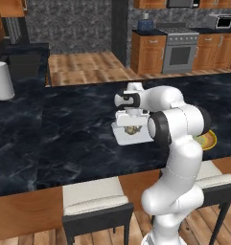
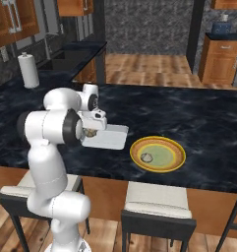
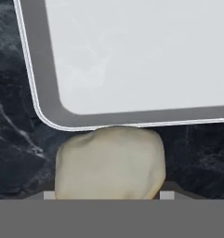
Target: Place two dumplings into each of the tupperware containers and then place the containers in the fridge.
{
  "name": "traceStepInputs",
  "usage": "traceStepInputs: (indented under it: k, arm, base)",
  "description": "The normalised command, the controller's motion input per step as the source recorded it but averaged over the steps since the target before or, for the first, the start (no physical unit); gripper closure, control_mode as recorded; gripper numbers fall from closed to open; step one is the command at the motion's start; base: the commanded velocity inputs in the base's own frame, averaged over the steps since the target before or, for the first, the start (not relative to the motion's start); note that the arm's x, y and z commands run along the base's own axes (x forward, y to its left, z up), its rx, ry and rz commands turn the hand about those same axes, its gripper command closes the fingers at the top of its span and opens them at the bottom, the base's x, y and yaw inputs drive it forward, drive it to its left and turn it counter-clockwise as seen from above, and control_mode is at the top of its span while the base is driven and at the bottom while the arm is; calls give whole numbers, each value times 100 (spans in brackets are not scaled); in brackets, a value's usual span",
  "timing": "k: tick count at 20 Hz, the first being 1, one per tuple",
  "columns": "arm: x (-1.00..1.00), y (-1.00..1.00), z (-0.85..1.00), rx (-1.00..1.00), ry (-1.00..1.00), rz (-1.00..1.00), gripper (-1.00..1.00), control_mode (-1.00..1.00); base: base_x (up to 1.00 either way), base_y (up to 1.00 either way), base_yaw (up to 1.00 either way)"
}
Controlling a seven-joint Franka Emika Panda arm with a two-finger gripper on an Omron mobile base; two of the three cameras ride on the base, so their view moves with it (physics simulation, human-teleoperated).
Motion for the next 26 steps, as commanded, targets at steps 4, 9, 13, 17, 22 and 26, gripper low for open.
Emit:
traceStepInputs:
  k: [4,9,13,17,22,26]
  arm:
    - [44,0,-15,0,1,0,100,-100]
    - [42,4,-27,0,1,0,100,-100]
    - [38,9,-35,0,2,0,100,-100]
    - [27,4,-30,0,2,0,100,-100]
    - [23,0,-26,0,1,0,100,-100]
    - [16,0,-16,0,0,0,-100,-100]
  base:
    - [0,0,0]
    - [0,0,0]
    - [0,0,0]
    - [0,0,0]
    - [0,0,0]
    - [0,0,0]
